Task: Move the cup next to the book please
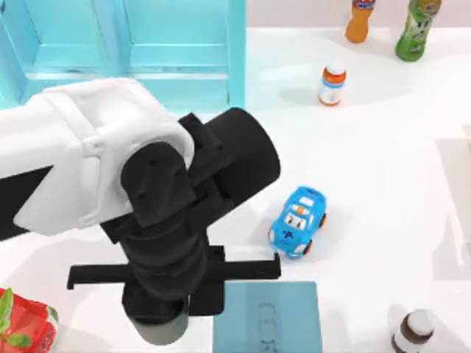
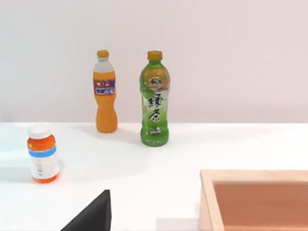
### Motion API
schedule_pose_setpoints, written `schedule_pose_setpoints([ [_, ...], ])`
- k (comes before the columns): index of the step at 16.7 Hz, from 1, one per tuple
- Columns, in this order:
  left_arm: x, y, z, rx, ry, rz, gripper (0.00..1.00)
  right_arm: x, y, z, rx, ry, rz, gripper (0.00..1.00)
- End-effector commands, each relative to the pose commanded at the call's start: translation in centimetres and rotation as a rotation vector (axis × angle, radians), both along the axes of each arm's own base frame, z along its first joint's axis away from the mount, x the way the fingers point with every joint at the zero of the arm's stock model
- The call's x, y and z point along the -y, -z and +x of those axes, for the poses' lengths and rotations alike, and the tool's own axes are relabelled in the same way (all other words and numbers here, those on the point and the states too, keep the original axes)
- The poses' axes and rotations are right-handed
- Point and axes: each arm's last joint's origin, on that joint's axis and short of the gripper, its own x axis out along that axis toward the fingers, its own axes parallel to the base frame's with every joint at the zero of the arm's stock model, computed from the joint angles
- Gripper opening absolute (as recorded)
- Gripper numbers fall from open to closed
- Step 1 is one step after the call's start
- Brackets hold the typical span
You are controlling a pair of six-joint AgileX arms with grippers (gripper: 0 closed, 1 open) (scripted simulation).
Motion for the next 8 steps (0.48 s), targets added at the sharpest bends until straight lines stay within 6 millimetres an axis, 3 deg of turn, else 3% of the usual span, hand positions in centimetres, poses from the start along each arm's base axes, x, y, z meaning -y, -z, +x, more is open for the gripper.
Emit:
schedule_pose_setpoints([
  [6,-0.5,5.0,0.0,-0.001,0.003,0.002,0.0,0.0,0.0,0.0,0.0,0.0,0.0,1.0],
  [8,-0.6,5.6,-0.1,-0.002,0.004,0.006,0.0,0.0,0.0,0.0,0.0,0.0,0.0,1.0],
])
